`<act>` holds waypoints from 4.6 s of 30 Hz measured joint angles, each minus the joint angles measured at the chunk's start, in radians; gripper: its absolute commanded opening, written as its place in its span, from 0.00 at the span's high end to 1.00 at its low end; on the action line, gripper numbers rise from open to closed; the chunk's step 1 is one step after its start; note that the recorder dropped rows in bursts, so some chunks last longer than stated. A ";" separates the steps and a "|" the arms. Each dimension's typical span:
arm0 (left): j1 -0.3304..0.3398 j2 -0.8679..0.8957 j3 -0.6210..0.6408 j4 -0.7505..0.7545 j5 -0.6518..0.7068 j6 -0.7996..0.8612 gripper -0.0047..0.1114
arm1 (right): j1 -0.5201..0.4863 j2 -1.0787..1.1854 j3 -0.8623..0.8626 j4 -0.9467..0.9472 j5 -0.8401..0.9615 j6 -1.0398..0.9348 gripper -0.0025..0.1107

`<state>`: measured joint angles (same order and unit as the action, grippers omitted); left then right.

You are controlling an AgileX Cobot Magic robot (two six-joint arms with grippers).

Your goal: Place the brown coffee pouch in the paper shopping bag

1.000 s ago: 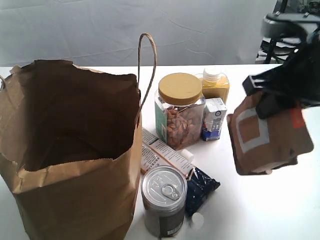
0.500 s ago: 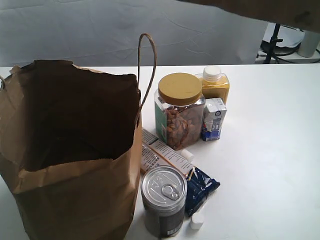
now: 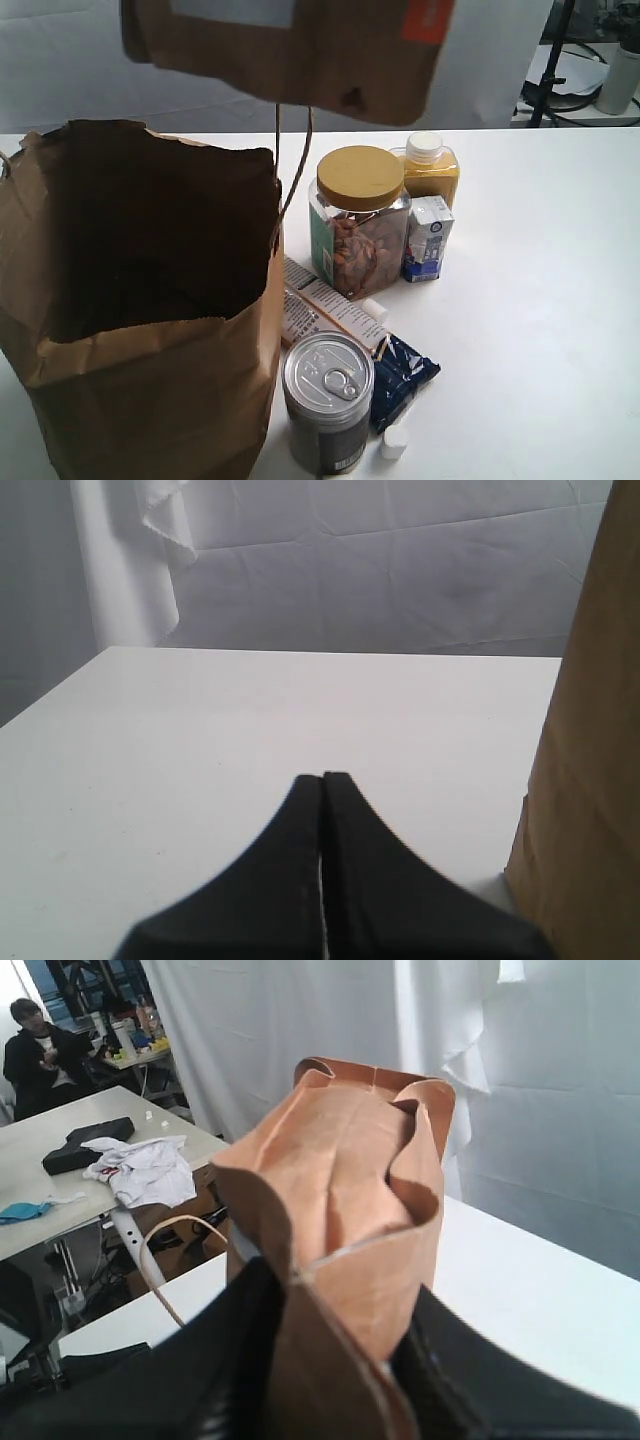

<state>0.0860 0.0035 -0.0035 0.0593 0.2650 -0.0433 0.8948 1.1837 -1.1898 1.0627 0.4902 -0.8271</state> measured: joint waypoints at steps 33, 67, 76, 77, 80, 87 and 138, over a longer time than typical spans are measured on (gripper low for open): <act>0.000 0.000 0.000 0.000 0.000 0.000 0.96 | 0.210 0.345 -0.097 -0.358 -0.067 0.232 0.63; 0.000 0.000 0.000 0.000 0.000 0.000 0.96 | 0.210 -0.212 0.052 -1.556 0.137 1.167 0.98; 0.000 0.000 0.000 0.000 0.000 0.000 0.96 | 0.201 -0.438 0.325 -1.724 0.178 1.434 0.98; 0.000 0.000 0.000 0.000 0.000 0.000 0.96 | 0.190 -0.459 0.347 -1.710 0.188 1.440 0.98; 0.000 0.000 0.000 0.000 0.000 0.000 0.96 | 0.110 -0.527 0.427 -1.639 0.187 1.412 0.98; 0.000 0.000 0.000 0.000 0.000 0.000 0.96 | -0.195 -0.626 0.634 -1.422 -0.003 1.226 0.98; 0.000 0.000 0.000 0.000 0.000 0.000 0.96 | -0.656 -1.177 1.186 -1.096 -0.403 0.919 0.98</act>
<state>0.0860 0.0035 -0.0035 0.0593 0.2649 -0.0433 0.2389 0.0065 -0.0036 -0.0330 0.0876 0.0920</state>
